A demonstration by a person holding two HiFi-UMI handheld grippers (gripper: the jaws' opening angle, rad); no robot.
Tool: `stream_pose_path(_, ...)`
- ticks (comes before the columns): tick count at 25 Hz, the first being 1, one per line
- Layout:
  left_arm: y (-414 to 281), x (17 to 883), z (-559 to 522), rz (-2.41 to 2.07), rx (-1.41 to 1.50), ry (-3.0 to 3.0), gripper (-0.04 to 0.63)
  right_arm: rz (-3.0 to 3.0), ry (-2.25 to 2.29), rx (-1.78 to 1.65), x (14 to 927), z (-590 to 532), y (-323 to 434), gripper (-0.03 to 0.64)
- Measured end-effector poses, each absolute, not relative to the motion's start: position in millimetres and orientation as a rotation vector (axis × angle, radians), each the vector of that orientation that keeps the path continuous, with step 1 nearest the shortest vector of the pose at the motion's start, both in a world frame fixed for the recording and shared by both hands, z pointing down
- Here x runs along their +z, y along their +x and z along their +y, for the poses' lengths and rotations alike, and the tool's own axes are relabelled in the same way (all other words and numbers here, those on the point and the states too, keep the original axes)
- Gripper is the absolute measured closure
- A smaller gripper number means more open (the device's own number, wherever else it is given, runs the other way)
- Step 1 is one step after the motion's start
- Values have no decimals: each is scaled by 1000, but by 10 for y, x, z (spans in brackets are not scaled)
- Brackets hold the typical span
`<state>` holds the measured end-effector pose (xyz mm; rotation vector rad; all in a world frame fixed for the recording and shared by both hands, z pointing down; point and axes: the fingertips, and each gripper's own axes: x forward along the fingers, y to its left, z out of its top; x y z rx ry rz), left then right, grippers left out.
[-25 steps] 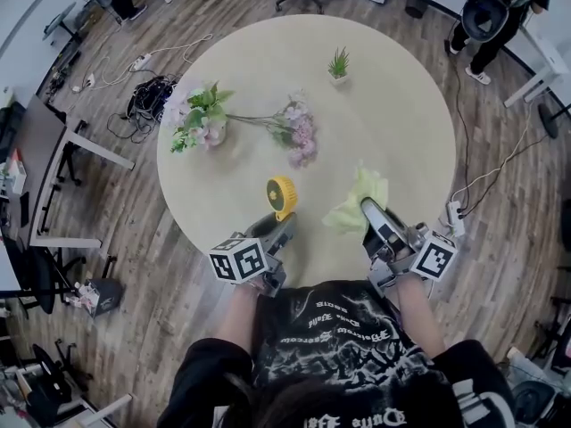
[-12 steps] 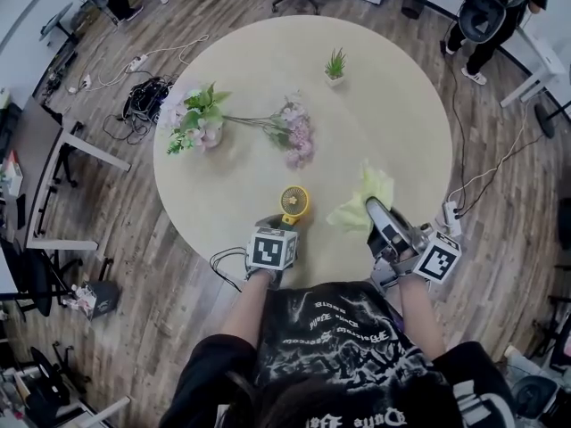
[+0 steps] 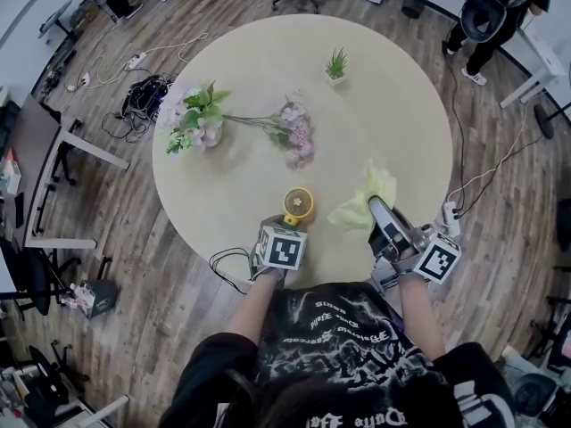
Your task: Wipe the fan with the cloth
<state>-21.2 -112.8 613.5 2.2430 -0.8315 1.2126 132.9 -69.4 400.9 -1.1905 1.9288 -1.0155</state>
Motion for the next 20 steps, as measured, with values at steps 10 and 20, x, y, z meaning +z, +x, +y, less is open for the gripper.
stream_pose_path(10, -165, 5979, -1140, -862, 1052, 2236, 295, 1904, -1294, -1039, 4168, -680, 1385, 587)
stream_pose_path(20, -505, 4985, -1467, -977, 538, 2344, 288, 2218, -1616, -854, 4236, -813, 1098, 586)
